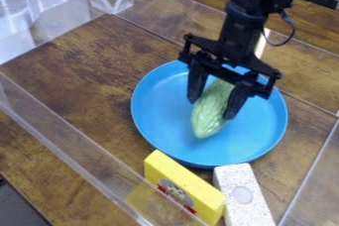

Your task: Put the green object in the blue tray

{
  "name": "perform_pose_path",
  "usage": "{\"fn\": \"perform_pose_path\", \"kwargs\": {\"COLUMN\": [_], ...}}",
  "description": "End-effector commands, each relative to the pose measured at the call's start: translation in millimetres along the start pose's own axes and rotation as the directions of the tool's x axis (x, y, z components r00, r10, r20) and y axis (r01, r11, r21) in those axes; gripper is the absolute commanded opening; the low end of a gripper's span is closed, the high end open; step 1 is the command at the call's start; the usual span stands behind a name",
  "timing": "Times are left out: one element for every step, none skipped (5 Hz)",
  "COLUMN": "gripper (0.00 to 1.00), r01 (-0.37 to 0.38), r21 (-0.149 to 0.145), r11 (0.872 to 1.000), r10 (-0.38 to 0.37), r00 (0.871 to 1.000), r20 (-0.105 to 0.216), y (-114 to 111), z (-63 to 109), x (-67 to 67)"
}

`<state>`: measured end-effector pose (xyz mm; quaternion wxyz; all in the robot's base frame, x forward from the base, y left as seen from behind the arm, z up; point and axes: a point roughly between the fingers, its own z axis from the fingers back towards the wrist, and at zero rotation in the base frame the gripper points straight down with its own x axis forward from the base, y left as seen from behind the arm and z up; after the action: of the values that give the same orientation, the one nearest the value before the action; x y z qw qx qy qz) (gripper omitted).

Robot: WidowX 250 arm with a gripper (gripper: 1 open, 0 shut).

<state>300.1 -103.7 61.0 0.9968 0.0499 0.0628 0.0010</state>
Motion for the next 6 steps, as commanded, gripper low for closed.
{"fn": "perform_pose_path", "kwargs": {"gripper": [0.00, 1.00, 0.00, 0.00, 1.00, 0.00], "r01": [0.008, 0.025, -0.087, -0.199, -0.187, -0.246], "r21": [-0.036, -0.038, -0.058, -0.043, -0.048, -0.048], "r11": [0.999, 0.999, 0.995, 0.979, 0.981, 0.968], "r10": [-0.004, -0.020, 0.093, 0.202, 0.192, 0.250], "r00": [0.994, 0.992, 0.989, 0.974, 0.975, 0.963], "r20": [0.108, 0.122, 0.118, 0.105, 0.111, 0.101], "y": [-7.0, -13.8, -7.9, 3.5, -3.4, 8.8], "z": [24.3, 19.7, 20.9, 42.3, 36.7, 25.9], "x": [7.0, 12.4, 5.7, -3.8, -3.9, -6.8]}}
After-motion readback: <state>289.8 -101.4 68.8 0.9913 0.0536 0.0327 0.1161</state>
